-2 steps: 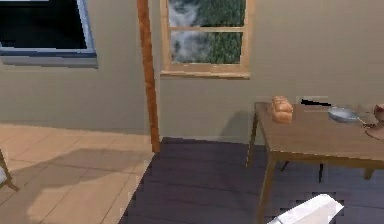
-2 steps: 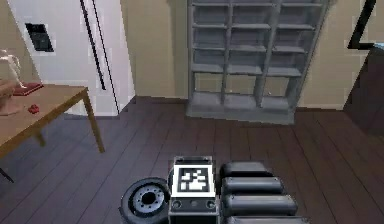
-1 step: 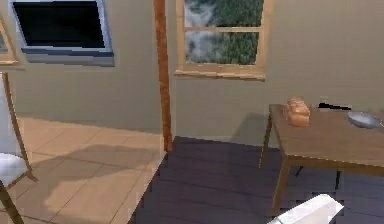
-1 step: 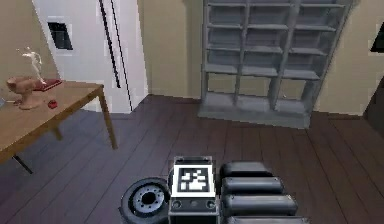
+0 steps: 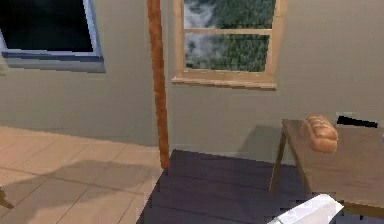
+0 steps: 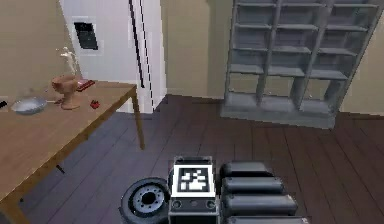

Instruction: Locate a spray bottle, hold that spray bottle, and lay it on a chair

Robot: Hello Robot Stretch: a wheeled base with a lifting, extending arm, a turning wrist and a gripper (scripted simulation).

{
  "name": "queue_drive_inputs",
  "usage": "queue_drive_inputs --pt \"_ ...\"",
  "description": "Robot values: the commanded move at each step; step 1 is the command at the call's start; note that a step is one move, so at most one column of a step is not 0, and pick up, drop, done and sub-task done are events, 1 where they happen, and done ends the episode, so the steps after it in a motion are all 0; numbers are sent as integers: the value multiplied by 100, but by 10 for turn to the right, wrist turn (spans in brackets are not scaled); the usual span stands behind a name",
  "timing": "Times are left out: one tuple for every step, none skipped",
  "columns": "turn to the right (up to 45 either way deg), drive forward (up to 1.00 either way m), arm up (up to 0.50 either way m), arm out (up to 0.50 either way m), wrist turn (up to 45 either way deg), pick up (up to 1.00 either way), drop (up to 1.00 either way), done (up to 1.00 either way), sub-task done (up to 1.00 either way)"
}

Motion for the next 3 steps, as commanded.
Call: queue_drive_inputs --pt "30 0 0 0 0 0 0 0 0" --pt "0 100 0 0 0 0 0 0 0" --pt "150 0 0 0 0 0 0 0 0"
